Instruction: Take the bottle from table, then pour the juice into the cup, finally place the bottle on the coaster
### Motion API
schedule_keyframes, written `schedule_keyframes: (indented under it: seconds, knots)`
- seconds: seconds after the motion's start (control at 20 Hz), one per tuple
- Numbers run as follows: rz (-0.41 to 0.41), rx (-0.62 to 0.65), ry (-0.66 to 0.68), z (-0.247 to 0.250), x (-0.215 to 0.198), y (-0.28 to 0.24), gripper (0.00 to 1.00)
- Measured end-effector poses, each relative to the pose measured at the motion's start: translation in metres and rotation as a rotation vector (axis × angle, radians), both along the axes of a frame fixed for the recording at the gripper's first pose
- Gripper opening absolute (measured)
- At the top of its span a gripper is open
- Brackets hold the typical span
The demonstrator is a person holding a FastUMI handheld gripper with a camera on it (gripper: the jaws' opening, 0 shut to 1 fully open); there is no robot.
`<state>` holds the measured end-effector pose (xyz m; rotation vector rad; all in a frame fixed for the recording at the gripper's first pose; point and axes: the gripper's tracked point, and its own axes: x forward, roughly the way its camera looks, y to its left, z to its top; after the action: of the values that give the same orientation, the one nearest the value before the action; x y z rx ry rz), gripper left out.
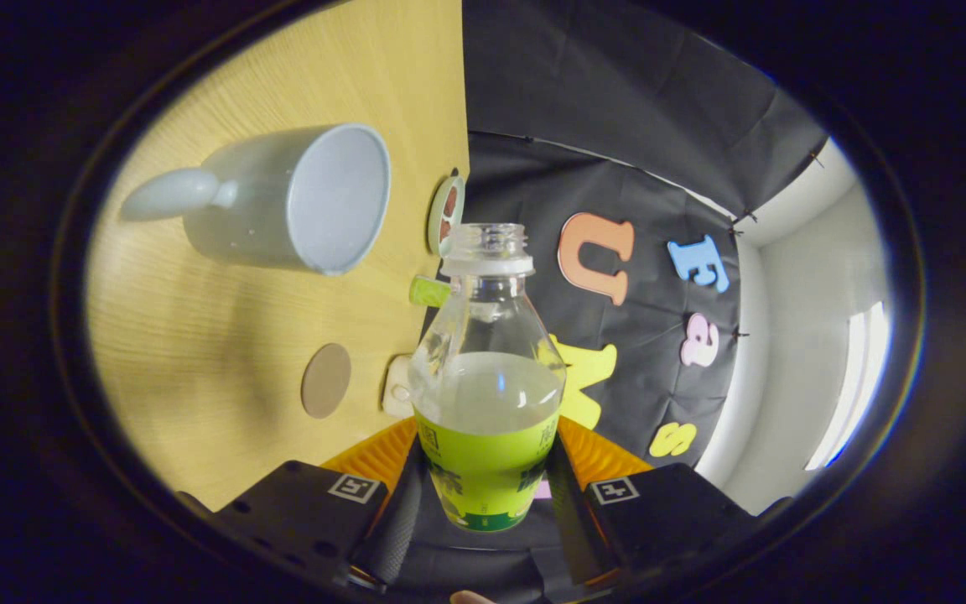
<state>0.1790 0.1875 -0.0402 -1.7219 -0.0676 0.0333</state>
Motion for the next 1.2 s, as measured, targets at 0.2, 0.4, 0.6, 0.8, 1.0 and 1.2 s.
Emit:
schedule_keyframes:
  seconds: [0.2, 0.4, 0.6, 0.8, 1.0, 1.2]
  knots:
    - [0.000, -0.023, -0.006, 0.006, -0.002, 0.002, 0.77]
    - [-0.001, -0.044, -0.008, 0.012, -0.002, 0.002, 0.76]
    - [-0.003, -0.055, -0.013, 0.019, 0.000, 0.001, 0.76]
    - [-0.010, -0.063, -0.020, 0.028, -0.001, -0.003, 0.76]
    - [-0.014, -0.076, -0.030, 0.036, -0.002, -0.005, 0.76]
    - [-0.017, -0.091, -0.037, 0.045, -0.002, -0.008, 0.76]
